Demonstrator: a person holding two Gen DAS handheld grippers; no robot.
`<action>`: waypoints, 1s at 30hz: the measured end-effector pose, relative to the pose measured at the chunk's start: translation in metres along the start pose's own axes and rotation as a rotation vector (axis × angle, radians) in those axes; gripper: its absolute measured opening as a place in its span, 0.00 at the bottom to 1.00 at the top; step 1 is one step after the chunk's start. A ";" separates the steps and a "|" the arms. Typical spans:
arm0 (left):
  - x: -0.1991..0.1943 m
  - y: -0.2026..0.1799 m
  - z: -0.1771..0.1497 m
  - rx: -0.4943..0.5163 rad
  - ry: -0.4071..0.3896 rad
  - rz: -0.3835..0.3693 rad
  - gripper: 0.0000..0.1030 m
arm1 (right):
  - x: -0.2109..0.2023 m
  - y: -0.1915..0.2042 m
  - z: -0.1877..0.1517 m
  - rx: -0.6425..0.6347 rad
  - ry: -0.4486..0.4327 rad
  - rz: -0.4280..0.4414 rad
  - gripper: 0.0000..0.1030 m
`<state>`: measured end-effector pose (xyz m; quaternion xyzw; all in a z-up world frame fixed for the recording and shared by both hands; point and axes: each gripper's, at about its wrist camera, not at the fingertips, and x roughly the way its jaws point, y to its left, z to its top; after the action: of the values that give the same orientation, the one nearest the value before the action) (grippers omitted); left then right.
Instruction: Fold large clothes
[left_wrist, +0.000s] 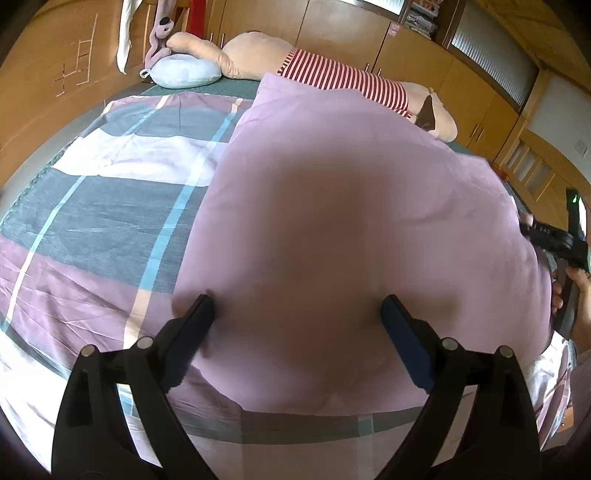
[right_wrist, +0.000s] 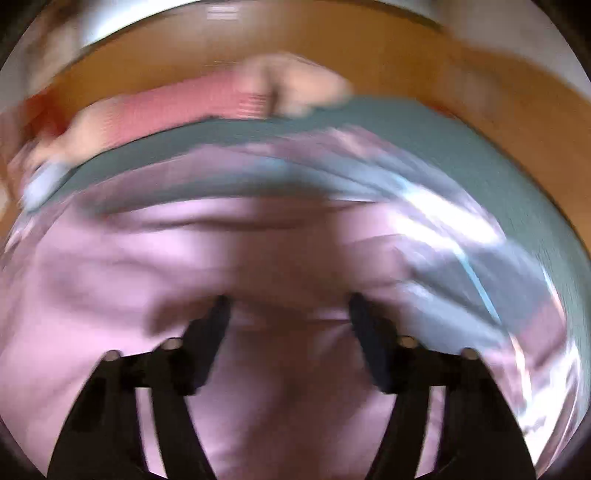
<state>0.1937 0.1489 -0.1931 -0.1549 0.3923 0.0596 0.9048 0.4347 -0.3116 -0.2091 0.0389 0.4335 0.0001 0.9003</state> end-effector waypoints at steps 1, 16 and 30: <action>-0.001 0.000 0.000 0.001 -0.005 0.002 0.91 | -0.002 0.003 -0.001 -0.022 0.000 -0.032 0.60; 0.005 0.028 0.003 -0.083 0.042 0.113 0.95 | 0.008 -0.046 -0.007 0.137 0.016 -0.146 0.80; -0.019 -0.017 -0.002 0.057 -0.079 0.027 0.93 | -0.083 0.014 -0.085 -0.170 0.014 0.358 0.80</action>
<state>0.1832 0.1327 -0.1762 -0.1212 0.3597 0.0669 0.9228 0.3171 -0.2945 -0.1965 0.0392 0.4242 0.1971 0.8830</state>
